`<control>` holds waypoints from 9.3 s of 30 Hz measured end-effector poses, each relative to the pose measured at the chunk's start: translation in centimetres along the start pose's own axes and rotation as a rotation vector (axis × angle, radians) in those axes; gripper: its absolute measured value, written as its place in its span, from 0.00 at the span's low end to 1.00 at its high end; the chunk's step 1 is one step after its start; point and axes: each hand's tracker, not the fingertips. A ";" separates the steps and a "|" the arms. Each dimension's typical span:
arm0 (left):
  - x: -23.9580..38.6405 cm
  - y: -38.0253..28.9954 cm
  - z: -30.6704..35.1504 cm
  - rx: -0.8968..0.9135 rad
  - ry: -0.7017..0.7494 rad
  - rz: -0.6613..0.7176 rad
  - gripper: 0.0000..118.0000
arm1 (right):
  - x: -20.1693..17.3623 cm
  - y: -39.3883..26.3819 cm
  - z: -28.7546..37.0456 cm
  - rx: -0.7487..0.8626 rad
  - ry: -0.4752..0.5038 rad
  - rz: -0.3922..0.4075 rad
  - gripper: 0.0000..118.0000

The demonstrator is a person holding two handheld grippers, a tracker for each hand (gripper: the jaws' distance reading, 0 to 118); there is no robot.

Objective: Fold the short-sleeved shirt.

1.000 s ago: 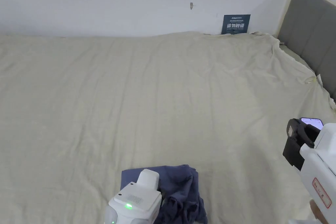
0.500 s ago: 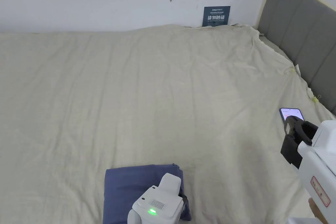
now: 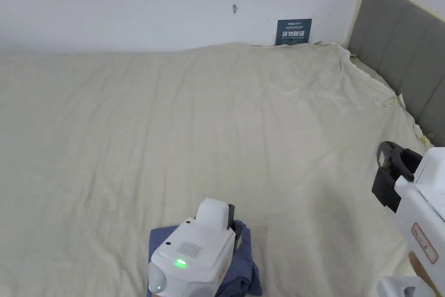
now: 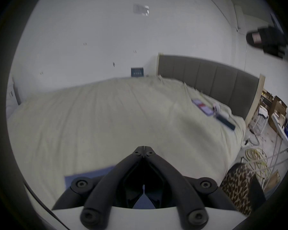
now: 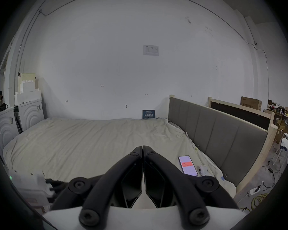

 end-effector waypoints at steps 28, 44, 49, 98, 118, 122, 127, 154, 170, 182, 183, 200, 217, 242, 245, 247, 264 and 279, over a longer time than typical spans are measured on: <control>-14.7 8.6 16.1 0.410 0.500 0.044 0.00 | -7.4 2.1 -0.7 0.166 0.126 0.009 0.00; -14.8 7.1 15.7 0.372 0.485 0.071 0.00 | -9.4 -1.8 -2.6 0.117 0.189 -0.013 0.00; -15.1 6.3 15.1 0.343 0.472 0.080 0.00 | -12.3 -5.7 -3.8 0.018 0.244 0.019 0.00; -17.7 -8.4 -3.4 -0.572 -0.192 0.557 0.61 | -16.2 -26.1 -10.7 -0.410 0.363 0.063 0.00; -20.0 -3.3 0.0 -0.480 -0.178 0.419 0.11 | -13.9 -14.0 -10.0 -0.195 0.357 0.013 0.00; -24.8 -2.1 2.5 -0.464 -0.071 0.397 0.11 | -13.2 -9.6 -9.8 -0.098 0.328 0.006 0.00; -34.2 -1.4 6.0 -0.469 0.095 0.388 0.11 | -13.1 -5.2 -9.5 -0.003 0.296 0.025 0.00; -54.3 -7.6 9.7 -0.715 0.701 0.346 0.16 | -16.9 -3.8 -12.1 -0.037 0.286 0.086 0.00; -42.4 5.3 18.6 -0.028 0.816 0.307 0.90 | -14.7 1.4 -8.5 0.048 0.262 0.105 0.00; -28.6 12.9 21.3 0.415 0.723 0.148 0.83 | -12.2 4.7 -5.8 0.170 0.211 0.084 0.00; -27.5 13.1 21.2 0.445 0.716 0.143 0.82 | -12.1 4.9 -5.7 0.178 0.207 0.085 0.00; -13.4 12.3 16.1 0.565 0.487 0.027 0.00 | -11.0 5.5 -2.7 0.233 0.143 0.064 0.00; -13.0 11.2 15.1 0.523 0.464 0.045 0.00 | -8.7 4.5 -2.7 0.229 0.107 0.054 0.00; -13.3 11.1 15.0 0.522 0.446 0.060 0.00 | -8.4 4.5 -2.5 0.227 0.114 0.055 0.00; -13.1 11.1 14.9 0.523 0.442 0.050 0.00 | -8.3 4.4 -2.5 0.223 0.110 0.055 0.00; -13.0 11.1 14.9 0.519 0.439 0.046 0.00 | -8.3 4.5 -2.4 0.223 0.110 0.050 0.00; -12.9 11.0 15.1 0.517 0.436 0.048 0.00 | -8.7 4.7 -2.3 0.228 0.120 0.058 0.00; -12.8 10.6 14.8 0.515 0.442 0.048 0.12 | -8.8 4.5 -2.3 0.227 0.114 0.057 0.33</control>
